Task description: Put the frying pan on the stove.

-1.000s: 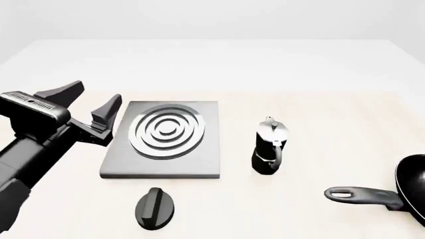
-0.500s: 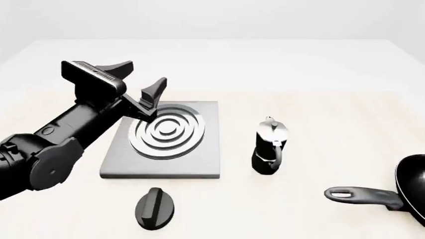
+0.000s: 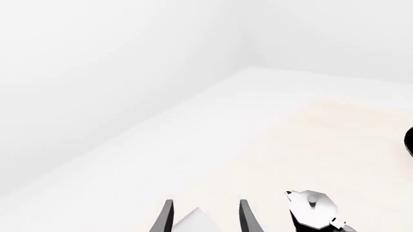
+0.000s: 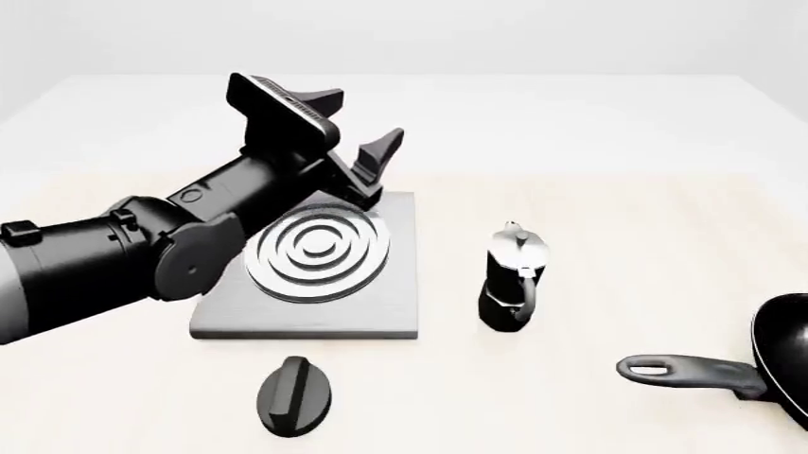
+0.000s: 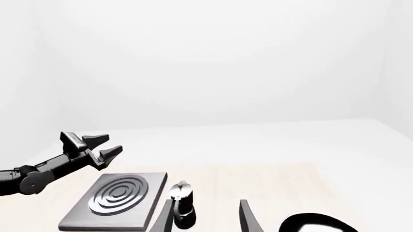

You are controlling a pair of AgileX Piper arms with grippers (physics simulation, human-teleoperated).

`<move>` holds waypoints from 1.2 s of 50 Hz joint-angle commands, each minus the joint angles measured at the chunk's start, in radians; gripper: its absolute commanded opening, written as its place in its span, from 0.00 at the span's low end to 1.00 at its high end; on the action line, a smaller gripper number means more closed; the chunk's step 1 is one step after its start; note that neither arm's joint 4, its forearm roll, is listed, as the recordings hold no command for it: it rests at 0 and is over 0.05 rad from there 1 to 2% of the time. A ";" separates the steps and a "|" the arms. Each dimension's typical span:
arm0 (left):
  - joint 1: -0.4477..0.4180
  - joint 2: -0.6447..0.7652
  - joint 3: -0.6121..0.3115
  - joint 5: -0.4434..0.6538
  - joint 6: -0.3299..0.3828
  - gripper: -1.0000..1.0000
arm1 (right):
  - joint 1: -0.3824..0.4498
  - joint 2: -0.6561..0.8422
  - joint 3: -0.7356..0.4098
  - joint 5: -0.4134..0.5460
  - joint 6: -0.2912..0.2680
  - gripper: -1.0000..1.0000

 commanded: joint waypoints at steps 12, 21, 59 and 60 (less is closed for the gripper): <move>-0.126 0.098 -0.200 0.105 0.031 1.00 | 0.000 0.000 0.029 0.000 0.005 1.00; -0.174 0.151 -0.313 0.173 0.073 1.00 | -0.001 0.000 0.032 0.000 0.007 1.00; -0.318 0.383 -0.625 0.374 0.159 1.00 | 0.002 0.000 0.036 0.000 0.020 1.00; -0.320 0.390 -0.641 0.383 0.157 1.00 | 0.002 0.000 0.036 0.000 0.021 1.00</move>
